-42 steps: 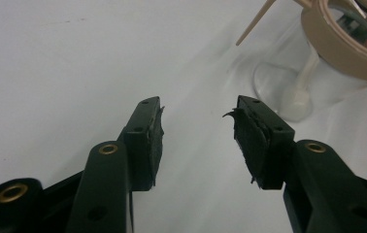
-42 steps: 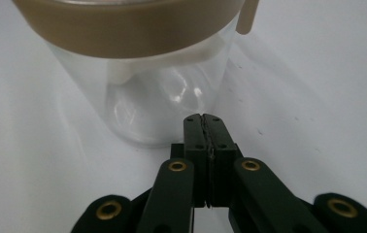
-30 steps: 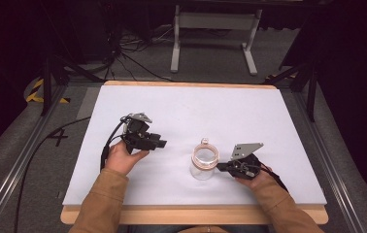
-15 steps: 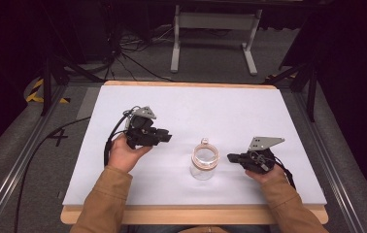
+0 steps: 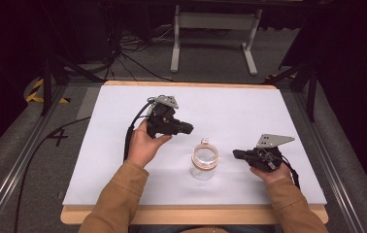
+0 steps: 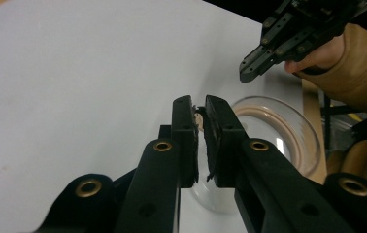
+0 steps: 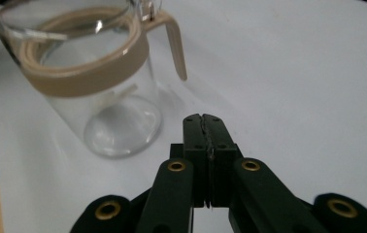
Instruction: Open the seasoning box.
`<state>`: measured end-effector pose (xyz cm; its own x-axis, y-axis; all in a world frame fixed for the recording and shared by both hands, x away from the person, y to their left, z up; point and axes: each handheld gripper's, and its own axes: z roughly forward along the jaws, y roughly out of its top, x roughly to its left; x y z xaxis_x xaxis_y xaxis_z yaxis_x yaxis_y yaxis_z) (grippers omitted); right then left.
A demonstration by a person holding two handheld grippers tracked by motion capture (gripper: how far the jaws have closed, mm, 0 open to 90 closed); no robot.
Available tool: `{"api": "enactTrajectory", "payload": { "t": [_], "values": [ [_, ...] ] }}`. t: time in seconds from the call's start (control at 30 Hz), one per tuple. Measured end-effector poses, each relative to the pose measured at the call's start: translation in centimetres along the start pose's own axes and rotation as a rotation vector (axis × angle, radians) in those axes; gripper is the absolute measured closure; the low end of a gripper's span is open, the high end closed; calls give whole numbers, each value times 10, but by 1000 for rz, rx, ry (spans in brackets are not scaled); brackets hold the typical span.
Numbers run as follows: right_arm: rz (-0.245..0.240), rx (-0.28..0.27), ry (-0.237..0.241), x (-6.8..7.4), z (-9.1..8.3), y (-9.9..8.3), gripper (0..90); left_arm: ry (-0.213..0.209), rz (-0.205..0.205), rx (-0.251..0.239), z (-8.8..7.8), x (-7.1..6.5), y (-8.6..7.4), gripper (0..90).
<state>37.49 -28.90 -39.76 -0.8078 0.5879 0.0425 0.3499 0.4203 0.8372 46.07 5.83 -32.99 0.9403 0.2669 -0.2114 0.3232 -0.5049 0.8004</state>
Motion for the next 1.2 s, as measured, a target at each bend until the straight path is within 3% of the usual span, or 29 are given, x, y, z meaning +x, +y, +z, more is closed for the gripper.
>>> {"api": "enactTrajectory", "payload": {
  "t": [0.1,0.27,0.33,0.4,0.5,0.53,0.6,0.83,0.9,1.2],
  "values": [
    [2,-22,-7,-2,-2,6,893,-8,43,16,10,-2,10,832],
    [-9,-54,-34,-11,-2,20,893,-56,40,89,25,-4,16,832],
    [14,-70,-49,-16,-4,27,893,-76,40,100,31,-5,16,833],
    [24,-97,-51,-18,-7,31,893,-50,69,143,43,-7,16,832],
    [25,-76,-46,-16,-7,28,893,-56,57,142,47,-5,14,832],
    [36,-67,-38,-15,-7,23,893,-83,22,107,48,0,11,832],
    [56,-70,-19,-16,-6,19,893,-84,9,109,49,2,9,833],
    [66,-59,10,-13,-5,15,893,-95,21,94,52,2,8,848],
    [63,-56,11,-11,-5,14,892,-74,38,105,53,1,8,850],
    [51,-46,26,-6,-2,14,892,-60,1,88,52,0,7,896]
  ]
}}
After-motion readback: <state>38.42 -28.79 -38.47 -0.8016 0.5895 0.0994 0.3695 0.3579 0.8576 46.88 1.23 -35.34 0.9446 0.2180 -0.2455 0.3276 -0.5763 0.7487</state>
